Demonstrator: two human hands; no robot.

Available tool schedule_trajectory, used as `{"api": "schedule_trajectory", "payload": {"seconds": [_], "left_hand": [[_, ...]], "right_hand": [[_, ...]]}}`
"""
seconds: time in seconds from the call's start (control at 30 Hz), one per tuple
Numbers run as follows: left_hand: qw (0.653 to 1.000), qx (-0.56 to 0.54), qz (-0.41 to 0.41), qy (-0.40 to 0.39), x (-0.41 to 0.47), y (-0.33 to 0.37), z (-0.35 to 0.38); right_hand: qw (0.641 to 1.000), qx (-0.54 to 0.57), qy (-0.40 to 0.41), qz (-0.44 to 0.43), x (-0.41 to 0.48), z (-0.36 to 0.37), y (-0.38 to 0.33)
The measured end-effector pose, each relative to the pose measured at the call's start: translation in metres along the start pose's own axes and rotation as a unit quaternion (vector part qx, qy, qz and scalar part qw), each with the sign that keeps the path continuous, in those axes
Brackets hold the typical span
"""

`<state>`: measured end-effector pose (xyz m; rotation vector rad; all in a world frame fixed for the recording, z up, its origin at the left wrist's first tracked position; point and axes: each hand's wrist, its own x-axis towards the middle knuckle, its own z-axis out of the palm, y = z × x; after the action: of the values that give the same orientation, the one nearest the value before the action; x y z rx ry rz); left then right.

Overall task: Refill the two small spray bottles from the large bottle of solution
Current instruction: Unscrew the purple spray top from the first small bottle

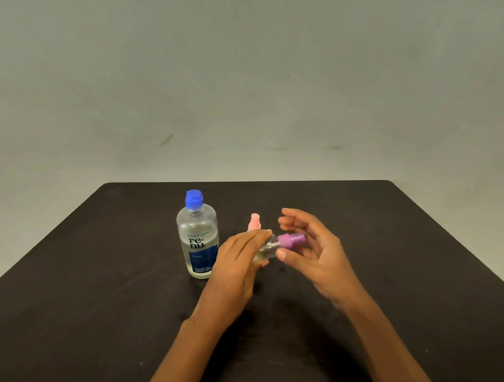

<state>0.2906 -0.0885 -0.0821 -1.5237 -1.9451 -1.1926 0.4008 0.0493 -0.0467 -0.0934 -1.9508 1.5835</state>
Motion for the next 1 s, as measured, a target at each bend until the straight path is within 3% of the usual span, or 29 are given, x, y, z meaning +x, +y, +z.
{"api": "schedule_trajectory", "payload": {"seconds": [0.1, 0.2, 0.37, 0.53, 0.77, 1.0], "left_hand": [[1.000, 0.019, 0.012, -0.015, -0.0001, -0.0011, 0.0016], [0.999, 0.027, 0.017, -0.025, -0.0012, -0.0060, 0.0018], [1.000, 0.020, 0.001, -0.016, -0.0020, -0.0085, 0.0010], [1.000, 0.016, 0.009, -0.018, -0.0010, -0.0042, 0.0017], [0.999, 0.031, 0.005, -0.009, -0.0007, -0.0070, 0.0003], [0.999, 0.040, 0.019, -0.011, -0.0008, -0.0041, 0.0013]], "right_hand": [[0.992, -0.108, 0.065, 0.010, -0.0001, 0.0038, 0.0029], [0.988, -0.147, 0.048, 0.012, -0.0006, 0.0026, 0.0070], [0.995, -0.090, -0.022, 0.023, 0.0010, -0.0025, 0.0062], [0.995, -0.087, 0.033, 0.038, 0.0009, 0.0022, 0.0079], [0.999, -0.015, -0.022, 0.045, 0.0022, -0.0053, 0.0057], [0.997, -0.024, 0.009, 0.067, 0.0030, -0.0003, 0.0069]]}}
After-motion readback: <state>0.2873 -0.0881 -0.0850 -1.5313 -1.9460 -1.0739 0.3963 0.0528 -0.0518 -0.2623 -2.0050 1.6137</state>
